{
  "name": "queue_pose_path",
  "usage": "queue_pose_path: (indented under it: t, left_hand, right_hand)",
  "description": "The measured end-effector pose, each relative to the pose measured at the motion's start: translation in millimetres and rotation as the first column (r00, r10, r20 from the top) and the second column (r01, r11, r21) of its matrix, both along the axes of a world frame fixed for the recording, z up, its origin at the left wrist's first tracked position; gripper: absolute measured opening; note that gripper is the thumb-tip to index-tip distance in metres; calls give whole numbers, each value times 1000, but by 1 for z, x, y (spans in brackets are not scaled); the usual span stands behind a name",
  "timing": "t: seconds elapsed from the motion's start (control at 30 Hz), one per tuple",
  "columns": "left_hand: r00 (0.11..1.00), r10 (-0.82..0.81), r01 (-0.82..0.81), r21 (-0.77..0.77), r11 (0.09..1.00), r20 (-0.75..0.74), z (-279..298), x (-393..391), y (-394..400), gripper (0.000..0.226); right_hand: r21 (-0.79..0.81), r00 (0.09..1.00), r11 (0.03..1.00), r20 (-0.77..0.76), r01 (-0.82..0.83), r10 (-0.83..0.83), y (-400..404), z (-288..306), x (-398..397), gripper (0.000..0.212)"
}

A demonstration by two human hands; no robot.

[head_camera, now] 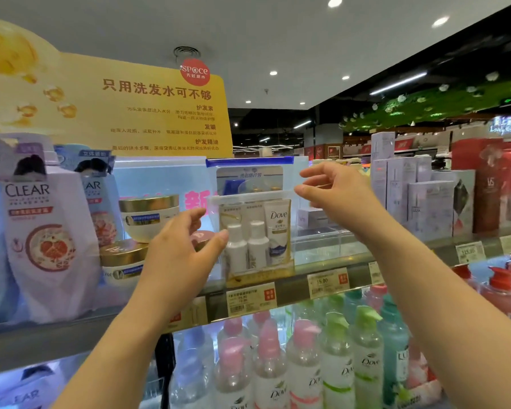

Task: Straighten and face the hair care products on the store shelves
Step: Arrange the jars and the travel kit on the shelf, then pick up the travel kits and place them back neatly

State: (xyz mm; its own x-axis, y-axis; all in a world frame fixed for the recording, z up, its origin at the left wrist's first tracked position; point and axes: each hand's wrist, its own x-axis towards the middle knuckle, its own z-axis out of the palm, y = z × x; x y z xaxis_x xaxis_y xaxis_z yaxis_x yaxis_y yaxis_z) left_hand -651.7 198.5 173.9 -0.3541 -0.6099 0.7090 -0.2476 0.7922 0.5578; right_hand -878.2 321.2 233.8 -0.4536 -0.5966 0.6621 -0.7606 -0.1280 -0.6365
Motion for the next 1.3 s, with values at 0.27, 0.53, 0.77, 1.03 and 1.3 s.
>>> queue_pose_path:
  t: [0.27,0.53,0.77,1.03,1.3]
  left_hand:
    - [995,71,-63,111,992,-70,7,-25,5,48]
    - [976,148,-124,152,981,-159,5,-48,14,53]
    - [942,273,-263,76,962,-196,-5,-62,30,57]
    - [911,273,-301,-46,953,-310,7,-72,53,62]
    - [915,-105,32,-189,981,-389,26,-99,75,84]
  right_hand:
    - [101,979,979,115,-179,168,-60,36,-46,53]
    - [54,868,883,217,-467,446,-92,31,-65,8]
    - [-149,944,933,-9,-328,330,-88,31,-65,5]
    - [-518,962,849,-267,-102,-48,-41,67,-68,9]
    - [-604,862,789,-334,117,-383,16,79,-59,13]
